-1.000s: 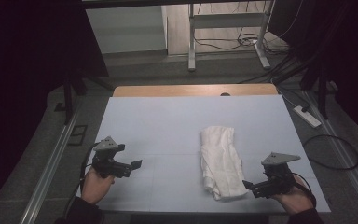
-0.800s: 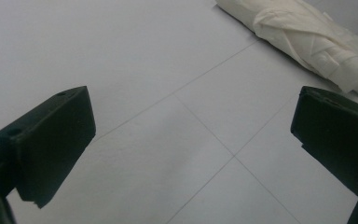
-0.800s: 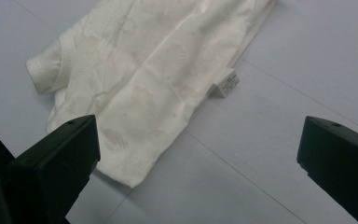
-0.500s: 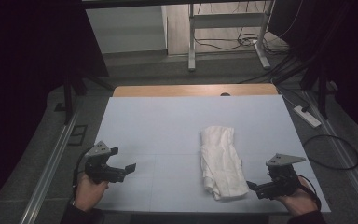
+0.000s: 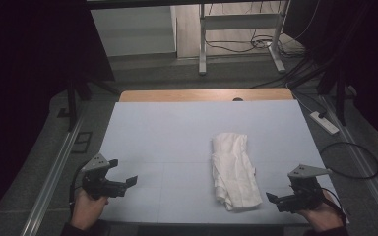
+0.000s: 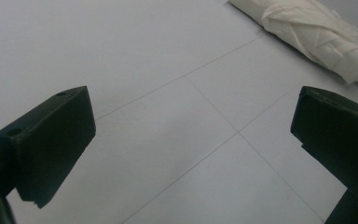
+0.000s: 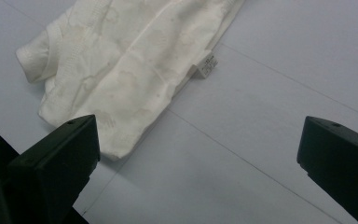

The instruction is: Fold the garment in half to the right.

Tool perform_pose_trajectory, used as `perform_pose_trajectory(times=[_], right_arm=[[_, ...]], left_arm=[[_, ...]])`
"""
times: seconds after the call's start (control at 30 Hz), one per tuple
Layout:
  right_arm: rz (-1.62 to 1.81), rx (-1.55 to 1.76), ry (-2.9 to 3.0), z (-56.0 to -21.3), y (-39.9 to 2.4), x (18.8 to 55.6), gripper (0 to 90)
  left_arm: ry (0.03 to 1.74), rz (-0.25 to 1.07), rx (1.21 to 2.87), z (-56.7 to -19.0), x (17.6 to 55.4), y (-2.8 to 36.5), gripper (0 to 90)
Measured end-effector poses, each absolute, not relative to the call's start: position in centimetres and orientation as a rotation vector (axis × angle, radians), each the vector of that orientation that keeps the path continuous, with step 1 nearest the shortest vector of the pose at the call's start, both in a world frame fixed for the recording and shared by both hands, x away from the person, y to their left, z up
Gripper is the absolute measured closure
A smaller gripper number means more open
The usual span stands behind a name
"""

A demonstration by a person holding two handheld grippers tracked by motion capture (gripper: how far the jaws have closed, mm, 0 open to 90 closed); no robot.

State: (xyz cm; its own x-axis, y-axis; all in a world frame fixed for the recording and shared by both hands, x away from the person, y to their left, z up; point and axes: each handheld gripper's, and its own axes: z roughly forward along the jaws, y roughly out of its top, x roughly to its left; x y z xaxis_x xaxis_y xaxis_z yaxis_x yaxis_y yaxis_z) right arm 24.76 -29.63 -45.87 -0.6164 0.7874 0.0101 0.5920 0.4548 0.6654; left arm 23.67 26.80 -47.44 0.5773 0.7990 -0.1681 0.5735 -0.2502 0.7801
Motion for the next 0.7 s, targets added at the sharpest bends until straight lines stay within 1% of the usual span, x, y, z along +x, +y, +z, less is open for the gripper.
perform_pose_trajectory(times=[0.7], right_arm=[[0.897, 1.246, 2.360, -45.8, -31.5, 23.6, 0.0]], left_arm=[[1.163, 0.361, 1.902, -47.6, 21.4, 28.7, 0.0]])
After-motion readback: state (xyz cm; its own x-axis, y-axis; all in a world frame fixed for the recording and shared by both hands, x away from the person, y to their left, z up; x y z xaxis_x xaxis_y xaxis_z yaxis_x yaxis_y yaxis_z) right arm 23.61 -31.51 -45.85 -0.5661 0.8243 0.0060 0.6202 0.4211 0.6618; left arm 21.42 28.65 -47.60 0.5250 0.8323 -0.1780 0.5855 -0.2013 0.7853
